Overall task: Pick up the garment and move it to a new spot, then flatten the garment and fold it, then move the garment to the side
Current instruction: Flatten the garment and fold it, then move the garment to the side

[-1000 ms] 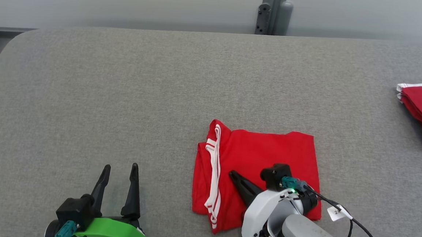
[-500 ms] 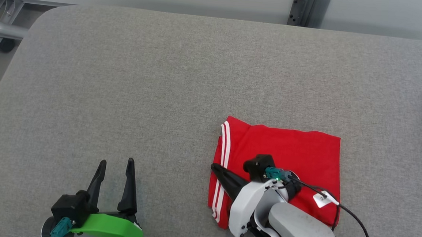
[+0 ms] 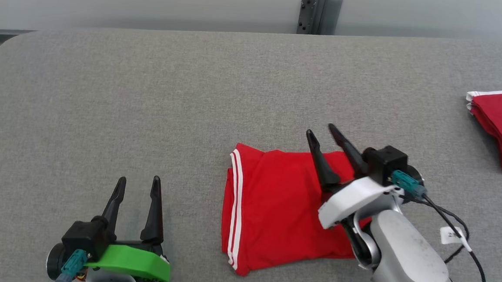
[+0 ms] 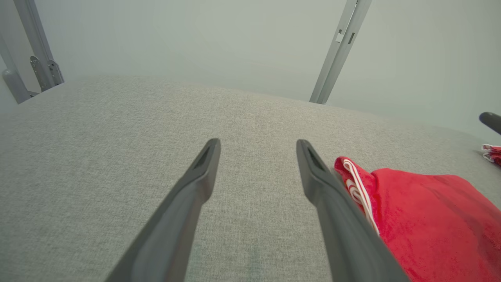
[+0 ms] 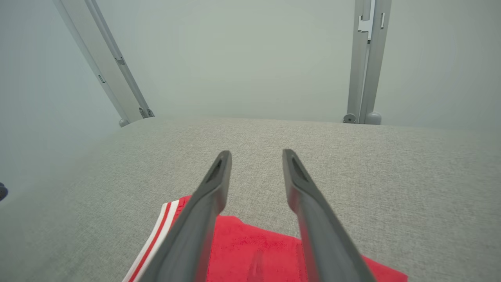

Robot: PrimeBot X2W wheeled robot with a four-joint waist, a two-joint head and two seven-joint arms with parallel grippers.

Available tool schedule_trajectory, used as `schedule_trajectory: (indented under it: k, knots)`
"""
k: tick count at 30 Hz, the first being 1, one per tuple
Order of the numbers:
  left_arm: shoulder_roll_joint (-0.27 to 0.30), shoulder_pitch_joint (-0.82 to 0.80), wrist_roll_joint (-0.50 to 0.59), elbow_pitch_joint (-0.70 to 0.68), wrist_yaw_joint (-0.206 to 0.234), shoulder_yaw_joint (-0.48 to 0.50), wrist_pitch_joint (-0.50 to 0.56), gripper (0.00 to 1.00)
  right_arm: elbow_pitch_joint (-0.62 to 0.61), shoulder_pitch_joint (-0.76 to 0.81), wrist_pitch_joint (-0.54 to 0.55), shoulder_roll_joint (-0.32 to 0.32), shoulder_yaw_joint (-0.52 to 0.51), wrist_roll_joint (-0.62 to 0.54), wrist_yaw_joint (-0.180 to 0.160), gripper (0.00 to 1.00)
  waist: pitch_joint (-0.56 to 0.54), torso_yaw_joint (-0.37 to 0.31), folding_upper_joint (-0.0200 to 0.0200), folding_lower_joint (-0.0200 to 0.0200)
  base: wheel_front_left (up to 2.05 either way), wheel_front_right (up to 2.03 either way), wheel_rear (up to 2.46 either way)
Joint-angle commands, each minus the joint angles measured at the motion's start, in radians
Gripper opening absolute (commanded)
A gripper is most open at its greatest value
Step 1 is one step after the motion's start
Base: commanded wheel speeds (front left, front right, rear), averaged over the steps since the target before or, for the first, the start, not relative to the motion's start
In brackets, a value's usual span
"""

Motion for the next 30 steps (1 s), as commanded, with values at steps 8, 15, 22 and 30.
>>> schedule_trajectory:
  k: [8, 15, 22, 30]
  knots:
    - [-0.005, 0.012, 0.011, 0.001, 0.000, 0.011, 0.000, 1.00, -0.216, 0.219, -0.003, 0.003, -0.231, -0.148, 0.000, 1.00, -0.059, -0.055, 0.0000, 0.0000, 0.00, 0.00, 0.00]
    - [-0.013, 0.079, -0.015, -0.022, 0.007, 0.044, 0.000, 1.00, -0.326, 0.353, -0.003, 0.005, -0.330, -0.145, 0.000, 1.00, -0.095, -0.066, 0.0000, 0.0000, 0.00, 0.00, 0.00]
    - [-0.018, 0.114, -0.004, -0.036, 0.015, 0.066, 0.000, 1.00, -0.352, 0.410, -0.003, 0.005, -0.340, -0.123, 0.000, 1.00, -0.108, -0.064, 0.0000, 0.0000, 0.00, 0.00, 0.00]
    - [-0.022, 0.117, 0.013, -0.046, 0.007, 0.072, 0.000, 1.00, -0.342, 0.415, -0.003, 0.005, -0.336, -0.120, 0.000, 1.00, -0.111, -0.057, 0.0000, 0.0000, 0.00, 0.00, 0.00]
